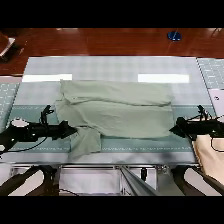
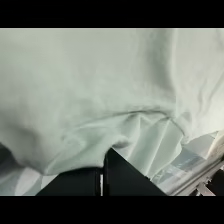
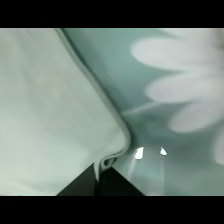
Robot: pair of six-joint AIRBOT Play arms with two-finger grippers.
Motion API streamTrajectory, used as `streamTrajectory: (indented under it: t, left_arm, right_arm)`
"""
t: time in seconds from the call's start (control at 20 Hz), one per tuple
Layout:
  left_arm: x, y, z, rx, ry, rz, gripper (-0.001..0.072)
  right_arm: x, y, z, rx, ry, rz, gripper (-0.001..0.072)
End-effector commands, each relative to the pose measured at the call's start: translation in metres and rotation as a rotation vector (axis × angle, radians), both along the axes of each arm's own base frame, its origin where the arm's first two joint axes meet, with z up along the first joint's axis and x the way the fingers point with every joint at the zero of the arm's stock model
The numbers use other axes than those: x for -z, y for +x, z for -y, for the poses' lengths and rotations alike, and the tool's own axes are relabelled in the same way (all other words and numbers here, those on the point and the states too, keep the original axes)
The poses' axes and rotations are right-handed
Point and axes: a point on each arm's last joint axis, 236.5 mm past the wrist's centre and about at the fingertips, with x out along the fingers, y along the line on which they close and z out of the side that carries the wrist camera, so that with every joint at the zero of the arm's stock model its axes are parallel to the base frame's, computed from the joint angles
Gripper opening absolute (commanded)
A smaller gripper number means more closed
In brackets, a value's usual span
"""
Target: Fold the shirts.
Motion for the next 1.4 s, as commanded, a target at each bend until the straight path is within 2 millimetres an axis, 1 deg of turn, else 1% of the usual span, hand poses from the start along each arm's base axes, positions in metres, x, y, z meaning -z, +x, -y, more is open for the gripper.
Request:
streamTrajectory:
  t: [0.0, 0.1, 0.2, 0.3, 0.4, 0.45, 0.5, 0.6, 0.7, 0.8, 0.95, 1.05, 1.1, 1.15, 1.2, 1.25, 1.3, 1.35]
  left_arm:
    - [-0.018, 0.023, 0.001, -0.012, -0.021, 0.067, 0.0026]
    - [-0.042, 0.048, -0.003, -0.006, -0.028, 0.138, 0.0026]
    - [-0.068, 0.080, -0.014, -0.015, -0.003, 0.231, 0.0026]
    - [-0.087, 0.115, -0.025, -0.052, 0.040, 0.309, 0.0025]
    - [-0.097, 0.150, -0.031, -0.071, 0.058, 0.346, 0.0025]
    - [-0.099, 0.165, -0.030, -0.060, 0.057, 0.353, 0.0025]
    - [-0.098, 0.181, -0.027, -0.054, 0.051, 0.348, 0.0025]
    - [-0.092, 0.210, -0.018, -0.023, 0.044, 0.348, 0.0025]
    - [-0.089, 0.240, -0.013, -0.040, 0.026, 0.330, 0.0025]
    - [-0.084, 0.264, -0.016, -0.061, 0.019, 0.320, 0.0025]
    - [-0.081, 0.290, -0.016, -0.058, 0.006, 0.325, 0.0025]
    - [-0.078, 0.299, -0.011, -0.038, -0.003, 0.326, 0.0025]
    - [-0.076, 0.300, -0.008, -0.023, -0.007, 0.324, 0.0027]
    - [-0.073, 0.301, -0.006, -0.015, -0.009, 0.321, 0.0113]
    - [-0.072, 0.299, -0.001, 0.004, -0.018, 0.312, 0.0439]
    - [-0.073, 0.296, 0.001, 0.024, -0.022, 0.309, 0.0507]
    - [-0.077, 0.293, -0.005, 0.045, -0.014, 0.301, 0.0507]
    - [-0.079, 0.286, -0.019, 0.060, 0.014, 0.259, 0.0506]
  right_arm:
    - [-0.023, 0.030, -0.015, -0.019, 0.087, 0.143, 0.0018]
    - [-0.042, 0.044, -0.008, -0.055, 0.070, 0.185, 0.0018]
    - [-0.062, 0.063, 0.004, -0.065, 0.033, 0.240, 0.0018]
    - [-0.084, 0.094, 0.016, -0.016, 0.015, 0.313, 0.0018]
    - [-0.097, 0.120, 0.022, -0.003, 0.043, 0.344, 0.0018]
    - [-0.099, 0.131, 0.021, -0.007, 0.067, 0.346, 0.0018]
    - [-0.098, 0.141, 0.019, -0.023, 0.079, 0.343, 0.0018]
    - [-0.090, 0.164, 0.012, -0.056, 0.084, 0.339, 0.0018]
    - [-0.087, 0.195, 0.013, -0.014, 0.090, 0.354, 0.0018]
    - [-0.086, 0.217, 0.016, -0.006, 0.088, 0.361, 0.0018]
    - [-0.077, 0.236, 0.021, 0.004, 0.098, 0.349, 0.0018]
    - [-0.067, 0.240, 0.024, 0.019, 0.101, 0.333, 0.0019]
    - [-0.063, 0.242, 0.026, 0.027, 0.095, 0.332, 0.0056]
    - [-0.060, 0.244, 0.028, 0.037, 0.088, 0.334, 0.0260]
    - [-0.061, 0.246, 0.029, 0.039, 0.080, 0.343, 0.0421]
    - [-0.064, 0.247, 0.032, 0.037, 0.077, 0.350, 0.0417]
    - [-0.068, 0.246, 0.039, 0.029, 0.067, 0.352, 0.0417]
    - [-0.073, 0.242, 0.048, 0.022, 0.063, 0.346, 0.0417]
